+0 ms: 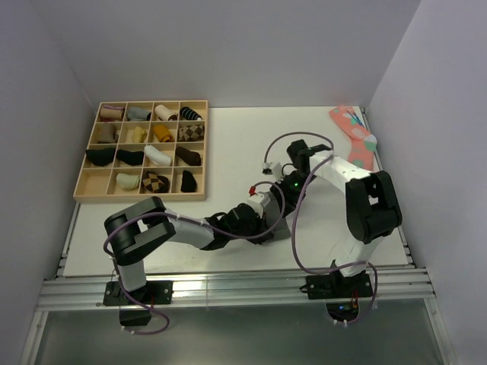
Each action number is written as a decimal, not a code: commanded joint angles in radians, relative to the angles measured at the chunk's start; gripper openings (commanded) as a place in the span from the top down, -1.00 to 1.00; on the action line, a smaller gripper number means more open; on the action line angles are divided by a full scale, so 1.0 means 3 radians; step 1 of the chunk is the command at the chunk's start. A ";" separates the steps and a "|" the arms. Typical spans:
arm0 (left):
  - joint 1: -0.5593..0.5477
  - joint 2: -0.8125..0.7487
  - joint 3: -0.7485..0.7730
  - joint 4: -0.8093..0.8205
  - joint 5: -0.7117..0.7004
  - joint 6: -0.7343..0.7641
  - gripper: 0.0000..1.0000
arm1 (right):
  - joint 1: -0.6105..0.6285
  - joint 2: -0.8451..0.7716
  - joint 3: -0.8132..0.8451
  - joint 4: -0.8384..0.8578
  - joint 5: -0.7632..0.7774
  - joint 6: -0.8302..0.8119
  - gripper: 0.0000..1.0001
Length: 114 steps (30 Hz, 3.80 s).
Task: Roll the socks
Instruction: Roll the sock at the center of the board.
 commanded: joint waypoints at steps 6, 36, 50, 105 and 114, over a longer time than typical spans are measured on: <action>0.0336 -0.0081 0.0029 -0.1048 0.0607 -0.0391 0.99 | -0.0510 -0.0522 -0.0158 0.0062 -0.0426 -0.0526 -0.02; 0.0807 0.0522 0.0638 -0.1795 0.1917 -0.0672 0.99 | 0.0860 -0.1669 -0.1463 0.1105 -0.0002 -0.0968 -0.11; 0.0883 0.0553 0.0648 -0.1816 0.1978 -0.0642 0.99 | 0.1325 -0.1470 -0.1663 0.1411 0.0386 -0.0814 -0.03; 0.0776 -0.0929 -0.0773 -0.0271 0.0108 -0.0965 0.02 | 0.1040 -0.0534 -0.1045 0.0456 -0.0155 -0.1023 0.63; 0.0255 -0.1589 -0.0963 -0.0251 -0.0741 -0.0198 0.03 | 0.0728 0.0109 -0.0421 -0.0296 -0.0452 -0.1402 0.63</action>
